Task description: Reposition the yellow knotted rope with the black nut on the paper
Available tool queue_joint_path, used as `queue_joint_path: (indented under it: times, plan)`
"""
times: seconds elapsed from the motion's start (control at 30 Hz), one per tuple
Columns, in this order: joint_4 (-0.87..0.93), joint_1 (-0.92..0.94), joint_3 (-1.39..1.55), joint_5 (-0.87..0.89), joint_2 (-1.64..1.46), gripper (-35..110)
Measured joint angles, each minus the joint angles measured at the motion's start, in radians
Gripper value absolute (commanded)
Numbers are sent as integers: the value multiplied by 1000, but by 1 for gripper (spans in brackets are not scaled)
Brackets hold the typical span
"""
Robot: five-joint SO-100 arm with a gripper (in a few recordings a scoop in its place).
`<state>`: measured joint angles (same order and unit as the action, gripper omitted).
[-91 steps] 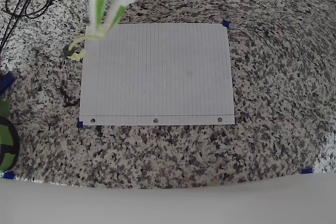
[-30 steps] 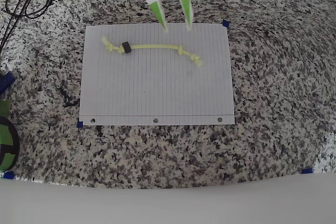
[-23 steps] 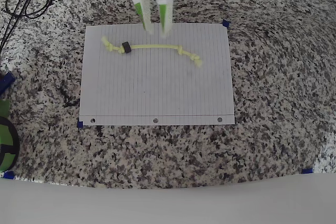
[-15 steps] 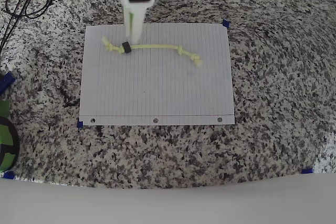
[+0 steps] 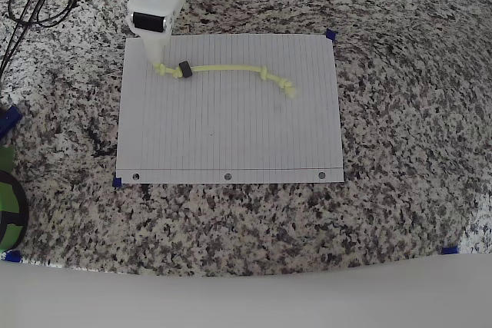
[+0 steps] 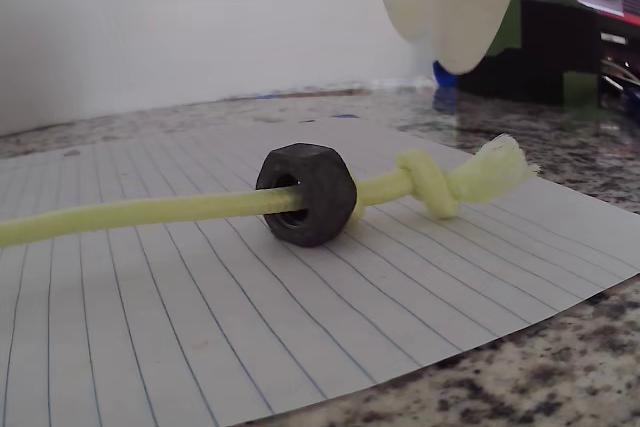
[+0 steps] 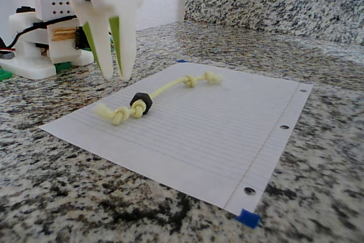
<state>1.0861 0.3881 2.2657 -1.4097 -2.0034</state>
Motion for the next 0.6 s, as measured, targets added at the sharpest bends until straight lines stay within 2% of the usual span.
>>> queue_joint_path:
  times: [0.6]
  plan:
    - [-89, -18, -72, -78, 244, 40]
